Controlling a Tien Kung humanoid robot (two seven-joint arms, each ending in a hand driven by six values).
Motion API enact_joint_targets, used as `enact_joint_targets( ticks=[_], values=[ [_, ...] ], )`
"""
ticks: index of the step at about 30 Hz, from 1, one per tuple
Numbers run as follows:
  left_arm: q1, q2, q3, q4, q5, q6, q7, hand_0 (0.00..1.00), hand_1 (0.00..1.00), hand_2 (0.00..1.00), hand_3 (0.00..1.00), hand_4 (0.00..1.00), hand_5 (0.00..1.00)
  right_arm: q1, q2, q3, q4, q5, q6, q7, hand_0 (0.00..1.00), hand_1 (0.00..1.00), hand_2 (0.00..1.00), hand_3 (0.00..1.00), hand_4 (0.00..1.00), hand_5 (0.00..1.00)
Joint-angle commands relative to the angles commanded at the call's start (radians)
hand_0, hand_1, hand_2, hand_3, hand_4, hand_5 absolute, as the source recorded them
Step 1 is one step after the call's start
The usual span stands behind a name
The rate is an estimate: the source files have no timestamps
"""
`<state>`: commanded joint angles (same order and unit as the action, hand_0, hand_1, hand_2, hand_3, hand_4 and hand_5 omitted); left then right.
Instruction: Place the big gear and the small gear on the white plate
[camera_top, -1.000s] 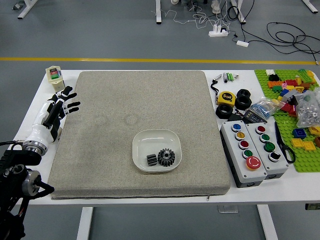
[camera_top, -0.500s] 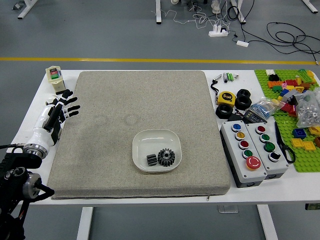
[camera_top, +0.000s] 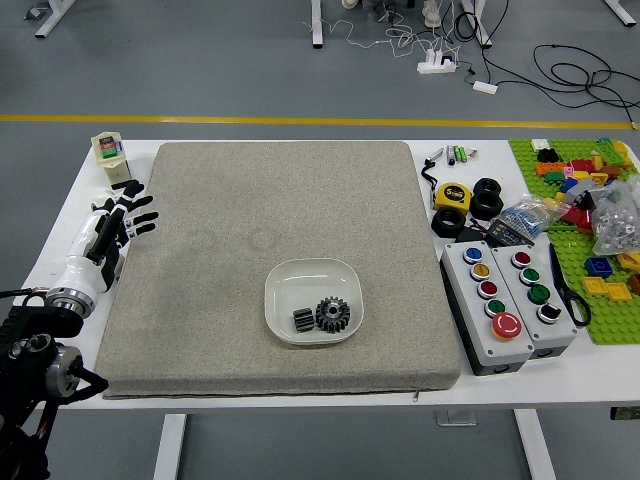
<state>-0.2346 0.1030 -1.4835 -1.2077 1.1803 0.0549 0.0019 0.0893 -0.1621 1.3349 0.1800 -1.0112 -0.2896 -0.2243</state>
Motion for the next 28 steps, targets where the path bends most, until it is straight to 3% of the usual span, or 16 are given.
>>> enact_joint_targets(
  ticks=[28],
  values=[
    [-0.006,-0.002,-0.009,0.009,0.005,-0.004,0.002,0.723,0.733,0.844,0.847,0.892,0.88,0.006,-0.001,-0.001,0.0,-0.004,0.001,-0.002,0.611,0.618,0.717,0.583,0.793,0.713]
  ],
)
